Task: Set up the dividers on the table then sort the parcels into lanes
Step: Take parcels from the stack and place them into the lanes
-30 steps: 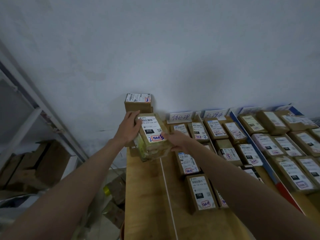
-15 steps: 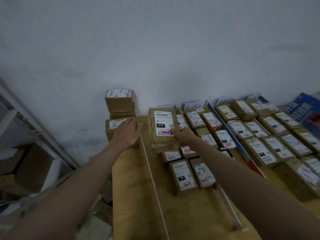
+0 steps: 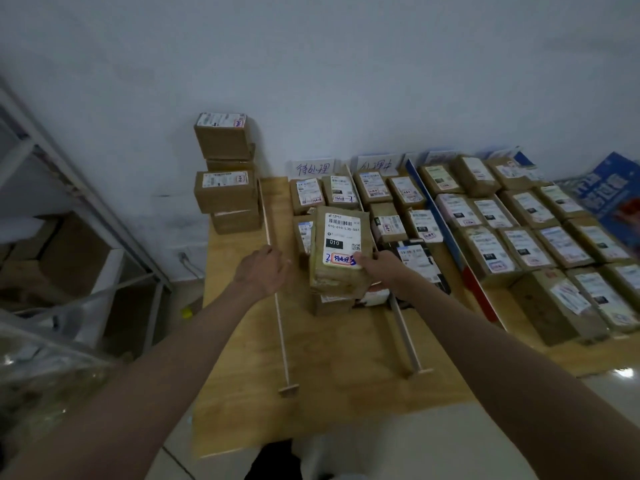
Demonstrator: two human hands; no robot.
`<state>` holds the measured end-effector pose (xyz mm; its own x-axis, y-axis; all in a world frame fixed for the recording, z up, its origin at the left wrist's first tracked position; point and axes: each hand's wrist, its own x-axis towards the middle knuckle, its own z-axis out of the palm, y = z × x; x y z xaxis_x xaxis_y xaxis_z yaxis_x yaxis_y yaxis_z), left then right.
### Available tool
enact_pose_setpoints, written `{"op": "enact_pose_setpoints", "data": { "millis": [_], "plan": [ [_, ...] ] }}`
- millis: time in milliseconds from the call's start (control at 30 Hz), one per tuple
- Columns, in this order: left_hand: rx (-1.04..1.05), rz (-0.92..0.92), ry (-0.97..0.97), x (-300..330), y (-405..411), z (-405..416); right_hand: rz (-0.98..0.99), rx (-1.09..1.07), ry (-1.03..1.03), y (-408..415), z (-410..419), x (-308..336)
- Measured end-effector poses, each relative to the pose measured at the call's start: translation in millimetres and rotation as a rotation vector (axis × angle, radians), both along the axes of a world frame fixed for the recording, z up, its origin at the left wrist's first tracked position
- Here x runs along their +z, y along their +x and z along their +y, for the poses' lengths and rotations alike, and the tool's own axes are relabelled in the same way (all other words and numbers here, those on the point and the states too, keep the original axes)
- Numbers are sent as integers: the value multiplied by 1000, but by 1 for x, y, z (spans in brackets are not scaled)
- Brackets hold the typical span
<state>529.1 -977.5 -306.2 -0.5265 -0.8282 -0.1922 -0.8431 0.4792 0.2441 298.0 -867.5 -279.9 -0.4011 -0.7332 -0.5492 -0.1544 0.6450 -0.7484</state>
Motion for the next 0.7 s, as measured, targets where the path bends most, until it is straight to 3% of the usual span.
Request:
{"op": "enact_pose_setpoints", "data": {
  "millis": [300,700],
  "plan": [
    [68,-60,72,-38,-5,103,-57,175,145,-1,99,-44],
    [112,-81,45,-76,13,136,-91,243,378,11,118,-108]
  ]
}}
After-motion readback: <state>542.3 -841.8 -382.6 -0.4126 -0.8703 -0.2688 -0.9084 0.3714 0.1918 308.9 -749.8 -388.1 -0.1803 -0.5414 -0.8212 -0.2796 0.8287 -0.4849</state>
